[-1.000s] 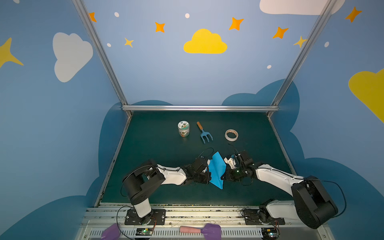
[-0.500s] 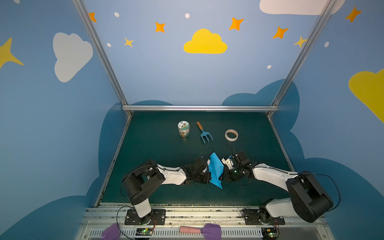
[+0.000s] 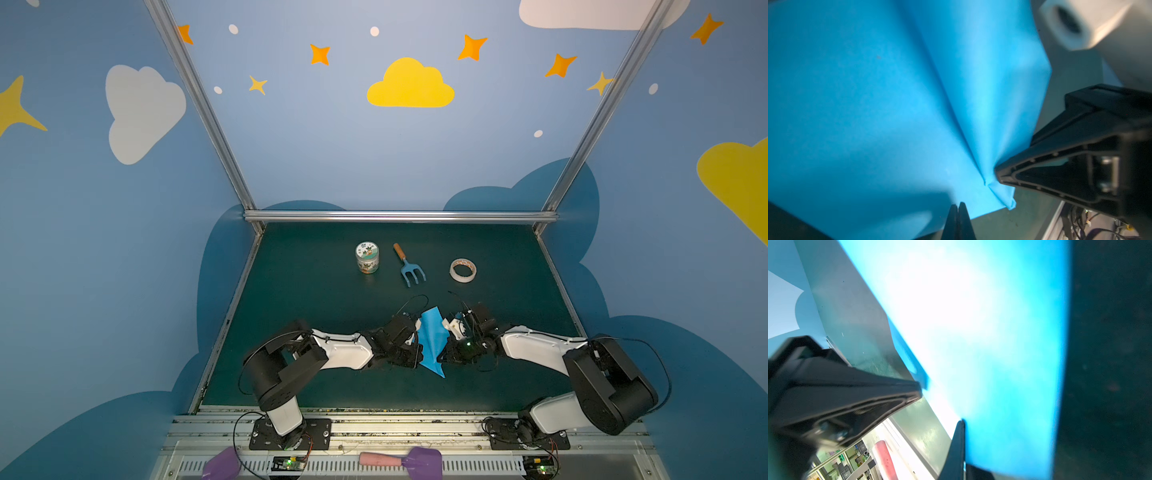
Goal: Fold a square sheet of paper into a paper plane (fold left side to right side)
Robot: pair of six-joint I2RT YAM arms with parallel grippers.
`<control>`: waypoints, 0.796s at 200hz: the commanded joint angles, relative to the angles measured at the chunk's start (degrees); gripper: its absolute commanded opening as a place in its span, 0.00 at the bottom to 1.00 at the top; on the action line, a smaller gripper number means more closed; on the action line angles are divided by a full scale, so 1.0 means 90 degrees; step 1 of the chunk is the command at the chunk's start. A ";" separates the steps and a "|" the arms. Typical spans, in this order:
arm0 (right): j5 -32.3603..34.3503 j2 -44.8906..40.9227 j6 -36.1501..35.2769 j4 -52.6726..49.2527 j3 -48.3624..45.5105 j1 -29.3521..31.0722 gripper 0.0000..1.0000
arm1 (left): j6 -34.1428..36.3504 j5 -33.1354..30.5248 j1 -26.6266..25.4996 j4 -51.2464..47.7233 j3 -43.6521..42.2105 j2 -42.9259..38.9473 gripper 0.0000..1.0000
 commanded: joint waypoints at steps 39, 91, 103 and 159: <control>0.0076 -0.0030 -0.0094 -0.0189 -0.0019 0.0031 0.23 | 0.0340 0.0149 0.0020 -0.0455 0.0779 -0.0046 0.04; 0.0117 -0.0509 -0.0178 -0.0679 0.0216 0.0104 0.37 | 0.0149 -0.0133 0.0050 -0.0231 0.0265 -0.0378 0.04; 0.0172 -0.0560 -0.0200 -0.0770 0.0255 0.0156 0.37 | 0.0116 -0.0153 0.0050 -0.0206 0.0165 -0.0435 0.04; 0.0491 -0.0733 -0.0216 -0.1034 0.0305 0.0375 0.35 | 0.0027 -0.0223 0.0089 -0.0137 -0.0095 -0.0674 0.04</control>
